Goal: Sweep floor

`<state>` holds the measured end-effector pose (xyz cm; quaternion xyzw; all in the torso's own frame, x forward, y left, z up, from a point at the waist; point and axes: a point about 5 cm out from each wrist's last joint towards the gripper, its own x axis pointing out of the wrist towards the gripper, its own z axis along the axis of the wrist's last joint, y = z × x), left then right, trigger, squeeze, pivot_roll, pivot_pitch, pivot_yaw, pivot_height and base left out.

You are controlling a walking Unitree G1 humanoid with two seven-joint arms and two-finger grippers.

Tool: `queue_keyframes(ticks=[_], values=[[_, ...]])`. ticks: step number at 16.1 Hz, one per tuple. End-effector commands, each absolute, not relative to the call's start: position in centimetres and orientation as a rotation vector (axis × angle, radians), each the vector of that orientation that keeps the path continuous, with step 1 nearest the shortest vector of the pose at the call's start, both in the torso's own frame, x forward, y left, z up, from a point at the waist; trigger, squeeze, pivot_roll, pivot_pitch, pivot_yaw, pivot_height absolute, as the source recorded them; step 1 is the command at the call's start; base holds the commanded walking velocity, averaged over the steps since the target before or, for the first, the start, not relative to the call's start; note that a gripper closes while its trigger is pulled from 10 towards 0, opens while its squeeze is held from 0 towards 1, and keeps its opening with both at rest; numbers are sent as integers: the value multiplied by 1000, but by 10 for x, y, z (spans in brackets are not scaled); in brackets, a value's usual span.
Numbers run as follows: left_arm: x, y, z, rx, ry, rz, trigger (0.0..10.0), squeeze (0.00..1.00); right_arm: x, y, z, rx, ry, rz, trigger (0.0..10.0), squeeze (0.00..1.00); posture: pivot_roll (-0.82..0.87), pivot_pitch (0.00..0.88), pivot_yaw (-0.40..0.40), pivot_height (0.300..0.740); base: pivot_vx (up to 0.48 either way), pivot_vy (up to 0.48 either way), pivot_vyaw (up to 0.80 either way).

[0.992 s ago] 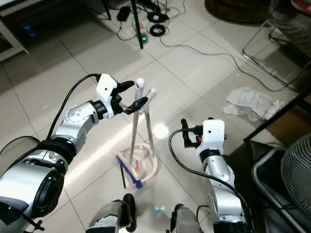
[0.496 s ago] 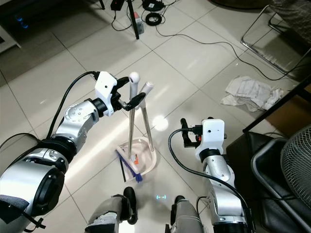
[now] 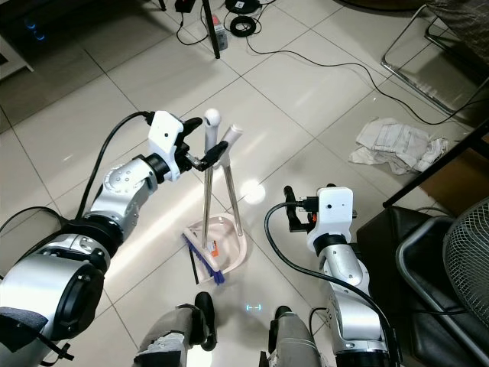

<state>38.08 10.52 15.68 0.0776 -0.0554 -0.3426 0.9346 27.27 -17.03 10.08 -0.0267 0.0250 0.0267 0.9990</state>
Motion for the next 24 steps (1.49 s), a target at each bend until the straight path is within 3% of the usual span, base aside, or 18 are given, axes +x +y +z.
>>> queue_keyframes(ticks=[1, 3, 4, 6, 7, 8, 11, 13, 24], values=[[381, 104, 156, 155, -113, -703, 10000, 0, 270, -170, 99, -59, 65, 48, 10000, 0, -59, 299, 112, 740, 0, 0, 0], [380, 102, 157, 147, -118, -709, 9373, 0, 270, -171, 99, -61, 64, 45, 10000, 0, -60, 295, 112, 740, 0, 0, 0], [381, 102, 157, 145, -120, -709, 7098, 0, 270, -171, 99, -62, 64, 44, 10000, 0, -61, 292, 112, 740, 0, 0, 0], [380, 101, 157, 140, -122, -712, 4431, 0, 270, -172, 99, -64, 65, 42, 10000, 0, -62, 290, 111, 740, 0, 0, 0], [380, 101, 157, 137, -122, -714, 3961, 0, 270, -172, 99, -64, 65, 41, 10000, 0, -62, 291, 111, 740, 0, 0, 0], [380, 102, 157, 136, -121, -716, 2706, 0, 270, -172, 99, -64, 65, 41, 10000, 0, -62, 293, 111, 740, 0, 0, 0], [380, 102, 157, 131, -122, -717, 510, 0, 271, -172, 99, -65, 67, 42, 10000, 0, -63, 296, 109, 740, 0, 0, 0], [380, 103, 156, 128, -120, -718, 0, 0, 271, -172, 99, -66, 66, 42, 10000, 0, -64, 297, 110, 740, 0, 0, 0], [379, 108, 154, 128, -120, -714, 0, 0, 272, -173, 99, -70, 65, 36, 10000, 0, -66, 292, 108, 740, 0, 0, 0]])
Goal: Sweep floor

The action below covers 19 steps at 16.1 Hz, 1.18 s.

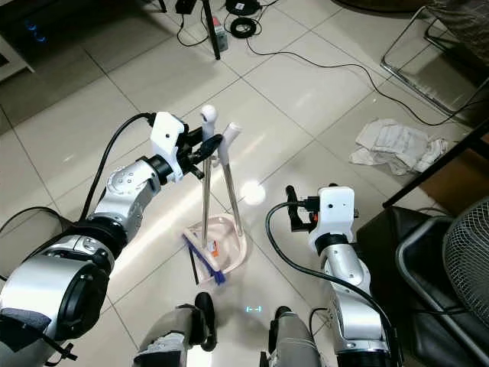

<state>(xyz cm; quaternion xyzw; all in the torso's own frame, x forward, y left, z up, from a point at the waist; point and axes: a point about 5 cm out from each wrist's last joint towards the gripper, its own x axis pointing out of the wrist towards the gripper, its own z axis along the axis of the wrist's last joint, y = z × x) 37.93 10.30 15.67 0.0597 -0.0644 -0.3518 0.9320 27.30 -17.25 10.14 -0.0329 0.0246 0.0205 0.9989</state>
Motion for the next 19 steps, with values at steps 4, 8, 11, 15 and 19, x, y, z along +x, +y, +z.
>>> queue_keyframes(ticks=[4, 8, 11, 15, 19], values=[[379, 115, 153, 138, -114, -699, 0, 0, 275, -174, 100, -70, 63, 32, 10000, 0, -65, 284, 109, 740, 0, 0, 0], [378, 122, 153, 156, -119, -696, 0, 0, 278, -176, 101, -71, 58, 28, 10000, 0, -59, 271, 109, 740, 0, 0, 0], [376, 130, 156, 186, -146, -731, 0, 0, 279, -175, 101, -66, 53, 23, 10000, 0, -47, 253, 108, 740, 0, 0, 0], [371, 163, 171, 224, -203, -784, 314, 0, 285, -171, 100, -48, 44, 22, 10000, 0, -20, 215, 96, 740, 0, 0, 0], [365, 192, 193, 250, -300, -724, 275, 0, 288, -168, 99, -38, 39, 33, 10000, 0, -2, 167, 75, 740, 0, 0, 0]])
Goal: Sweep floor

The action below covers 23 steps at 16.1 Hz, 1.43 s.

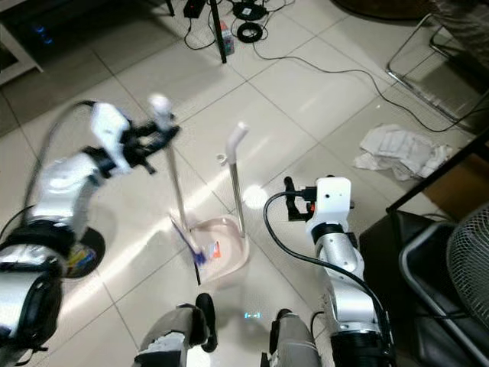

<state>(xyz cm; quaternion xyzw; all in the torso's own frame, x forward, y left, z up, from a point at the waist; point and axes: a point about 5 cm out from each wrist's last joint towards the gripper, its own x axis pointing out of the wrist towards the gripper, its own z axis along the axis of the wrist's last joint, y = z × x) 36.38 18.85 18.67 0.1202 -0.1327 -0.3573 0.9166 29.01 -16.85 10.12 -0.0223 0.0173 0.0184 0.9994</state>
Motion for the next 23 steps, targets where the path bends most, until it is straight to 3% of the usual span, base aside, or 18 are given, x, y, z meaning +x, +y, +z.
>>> queue_keyframes(ticks=[1, 6, 7, 8, 10, 14, 20, 23], values=[[361, 202, 202, 257, -333, -688, 157, 0, 289, -167, 99, -35, 35, 39, 10000, 0, 0, 155, 68, 740, 0, 0, 0], [331, 243, 212, 319, -331, -443, 0, 0, 287, -155, 109, -5, -4, 96, 10000, 0, 4, 129, 59, 740, 0, 0, 0], [326, 245, 210, 329, -315, -395, 2235, 0, 285, -153, 110, 0, -8, 106, 10000, 0, 10, 126, 54, 740, 0, 0, 0], [313, 247, 205, 273, -286, -252, 10000, 0, 282, -150, 111, -4, -11, 127, 10000, 0, 20, 123, 45, 740, 0, 0, 0], [304, 242, 196, 162, -246, -137, 10000, 0, 278, -148, 111, -16, -10, 140, 10000, 0, 32, 116, 32, 740, 0, 0, 0], [288, 218, 172, 106, -217, -48, 10000, 0, 273, -139, 116, -48, -12, 201, 10000, 0, 13, 104, 28, 740, 0, 0, 0], [273, 197, 159, 165, -147, -141, 10000, 0, 266, -144, 110, -30, 32, 159, 10000, 0, 17, 110, 35, 740, 0, 0, 0], [266, 188, 155, 165, -125, -169, 10000, 0, 263, -147, 106, -14, 52, 124, 10000, 0, 18, 119, 40, 740, 0, 347, 0]])
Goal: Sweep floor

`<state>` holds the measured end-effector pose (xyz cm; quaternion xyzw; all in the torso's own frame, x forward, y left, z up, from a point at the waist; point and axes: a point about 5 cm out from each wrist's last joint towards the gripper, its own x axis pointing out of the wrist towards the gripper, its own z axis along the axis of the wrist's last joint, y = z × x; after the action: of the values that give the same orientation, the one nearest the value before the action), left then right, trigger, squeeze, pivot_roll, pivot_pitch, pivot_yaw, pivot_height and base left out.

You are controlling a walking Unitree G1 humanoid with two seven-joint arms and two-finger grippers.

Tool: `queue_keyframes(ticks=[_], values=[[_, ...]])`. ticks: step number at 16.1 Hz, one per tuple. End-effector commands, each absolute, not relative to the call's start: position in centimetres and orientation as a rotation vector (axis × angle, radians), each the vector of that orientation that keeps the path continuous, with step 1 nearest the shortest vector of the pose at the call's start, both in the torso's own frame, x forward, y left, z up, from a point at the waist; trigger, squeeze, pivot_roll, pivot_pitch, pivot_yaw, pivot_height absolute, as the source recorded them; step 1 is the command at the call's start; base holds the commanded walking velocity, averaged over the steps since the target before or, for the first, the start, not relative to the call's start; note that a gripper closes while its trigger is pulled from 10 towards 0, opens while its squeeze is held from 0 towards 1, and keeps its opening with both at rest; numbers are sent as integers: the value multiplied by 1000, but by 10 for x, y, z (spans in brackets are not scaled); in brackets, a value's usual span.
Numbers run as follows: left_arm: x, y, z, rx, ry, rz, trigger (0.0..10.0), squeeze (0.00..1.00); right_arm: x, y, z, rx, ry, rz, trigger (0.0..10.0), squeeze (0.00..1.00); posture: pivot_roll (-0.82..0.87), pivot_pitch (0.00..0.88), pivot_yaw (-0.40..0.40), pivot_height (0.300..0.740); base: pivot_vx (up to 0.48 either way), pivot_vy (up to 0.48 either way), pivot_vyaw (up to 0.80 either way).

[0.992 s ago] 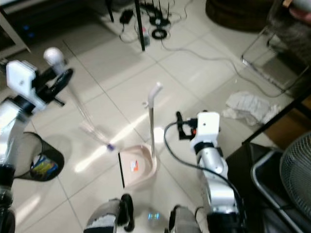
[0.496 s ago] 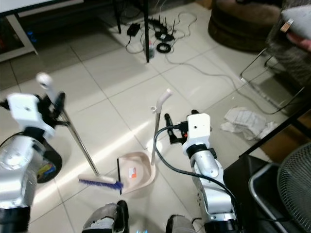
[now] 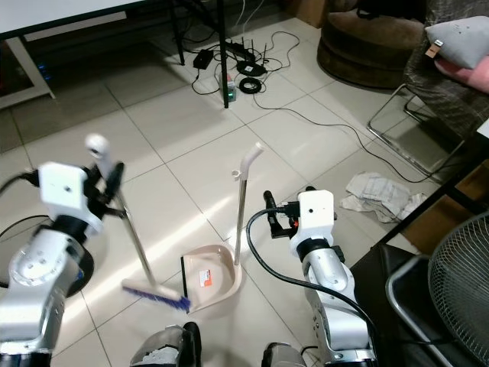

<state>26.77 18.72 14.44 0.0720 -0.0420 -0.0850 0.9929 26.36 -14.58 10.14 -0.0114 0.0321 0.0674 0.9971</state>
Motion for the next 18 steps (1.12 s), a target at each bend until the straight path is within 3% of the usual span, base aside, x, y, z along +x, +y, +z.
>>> queue_keyframes(ticks=[1, 11, 18], values=[[264, 185, 153, 164, -120, -178, 10000, 0, 261, -149, 105, -13, 56, 111, 10000, 0, 17, 120, 39, 740, 0, 405, 0], [266, 179, 154, 177, -116, -199, 10000, 0, 259, -153, 103, -5, 71, 87, 10000, 0, 17, 121, 41, 740, 0, 408, 0], [270, 176, 152, 174, -107, -214, 10000, 0, 256, -157, 103, 10, 77, 63, 10000, 0, 7, 125, 49, 740, 0, 409, -749]])
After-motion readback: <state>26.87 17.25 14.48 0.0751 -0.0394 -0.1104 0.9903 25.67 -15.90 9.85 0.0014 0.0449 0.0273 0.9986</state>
